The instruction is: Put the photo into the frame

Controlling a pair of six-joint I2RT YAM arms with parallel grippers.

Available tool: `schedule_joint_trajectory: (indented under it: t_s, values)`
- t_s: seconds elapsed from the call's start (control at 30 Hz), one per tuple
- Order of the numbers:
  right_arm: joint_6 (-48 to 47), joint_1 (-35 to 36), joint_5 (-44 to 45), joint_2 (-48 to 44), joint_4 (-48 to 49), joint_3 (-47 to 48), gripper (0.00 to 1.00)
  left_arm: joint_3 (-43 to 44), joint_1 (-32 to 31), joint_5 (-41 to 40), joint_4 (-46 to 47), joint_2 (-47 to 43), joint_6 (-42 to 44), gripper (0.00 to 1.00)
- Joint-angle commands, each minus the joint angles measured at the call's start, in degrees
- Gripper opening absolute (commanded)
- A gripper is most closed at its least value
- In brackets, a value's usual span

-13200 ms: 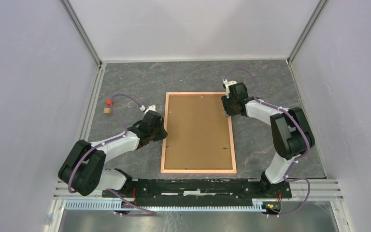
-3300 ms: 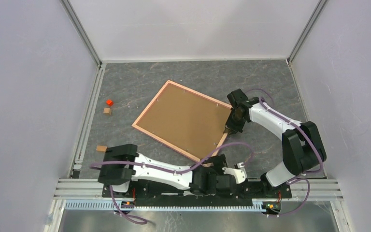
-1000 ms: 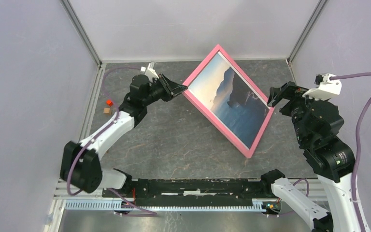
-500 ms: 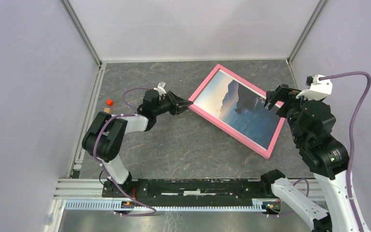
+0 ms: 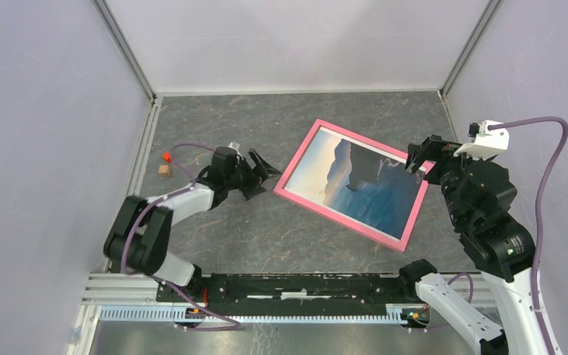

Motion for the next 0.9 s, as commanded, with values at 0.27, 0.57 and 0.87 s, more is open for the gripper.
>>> schedule_joint_trajectory:
  t_s: [0.27,0.57,0.87]
  values:
    - [-8.1,-0.1,-1.7,-3.3,1.3,4.0,0.98,23.0,0.5,-11.4,-38.7,-35.0,27.8,1.0]
    - [-10.7,-0.1,2.8,-9.9,3.1,6.0,0.98,49.3,0.4,-14.8,-53.3,-40.8,38.5,1.0]
    - [-9.0,0.0,5.7,-11.1,-1.9,10.3,0.98,55.7,0.5,-14.0,-55.0,-43.7,37.9,1.0]
